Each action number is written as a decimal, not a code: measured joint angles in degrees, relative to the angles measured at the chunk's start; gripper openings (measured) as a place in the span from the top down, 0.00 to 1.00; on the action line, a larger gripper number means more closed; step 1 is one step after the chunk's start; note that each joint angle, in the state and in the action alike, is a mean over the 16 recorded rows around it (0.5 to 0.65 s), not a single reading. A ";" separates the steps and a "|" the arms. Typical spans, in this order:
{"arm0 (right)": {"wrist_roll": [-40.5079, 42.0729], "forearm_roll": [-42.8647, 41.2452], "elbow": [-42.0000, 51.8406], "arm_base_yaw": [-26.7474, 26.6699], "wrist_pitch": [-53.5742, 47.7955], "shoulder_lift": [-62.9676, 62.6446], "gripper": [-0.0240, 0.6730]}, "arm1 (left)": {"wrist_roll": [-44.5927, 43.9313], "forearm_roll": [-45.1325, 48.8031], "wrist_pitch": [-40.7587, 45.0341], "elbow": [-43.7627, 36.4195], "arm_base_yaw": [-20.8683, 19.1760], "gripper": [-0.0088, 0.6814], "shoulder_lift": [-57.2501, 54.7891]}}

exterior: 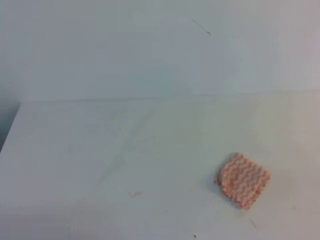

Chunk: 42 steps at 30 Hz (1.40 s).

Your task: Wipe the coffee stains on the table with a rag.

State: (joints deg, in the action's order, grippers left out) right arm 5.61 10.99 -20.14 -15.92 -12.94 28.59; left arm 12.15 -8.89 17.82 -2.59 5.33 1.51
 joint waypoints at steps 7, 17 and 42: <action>0.28 -0.33 1.40 -0.01 -0.55 -1.34 0.97 | 0.00 0.00 0.00 0.00 0.00 0.99 0.00; 0.30 -0.33 1.40 1.31 -0.86 -4.07 0.97 | 0.00 0.00 0.00 0.00 0.00 0.99 0.00; 0.01 -0.33 2.73 17.02 0.30 -29.28 0.97 | 0.00 0.00 0.00 0.00 0.00 0.99 0.00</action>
State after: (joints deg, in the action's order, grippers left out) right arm 5.62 10.66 -17.40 1.09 -12.63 -0.70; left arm 12.15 -8.89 17.82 -2.59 5.33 1.51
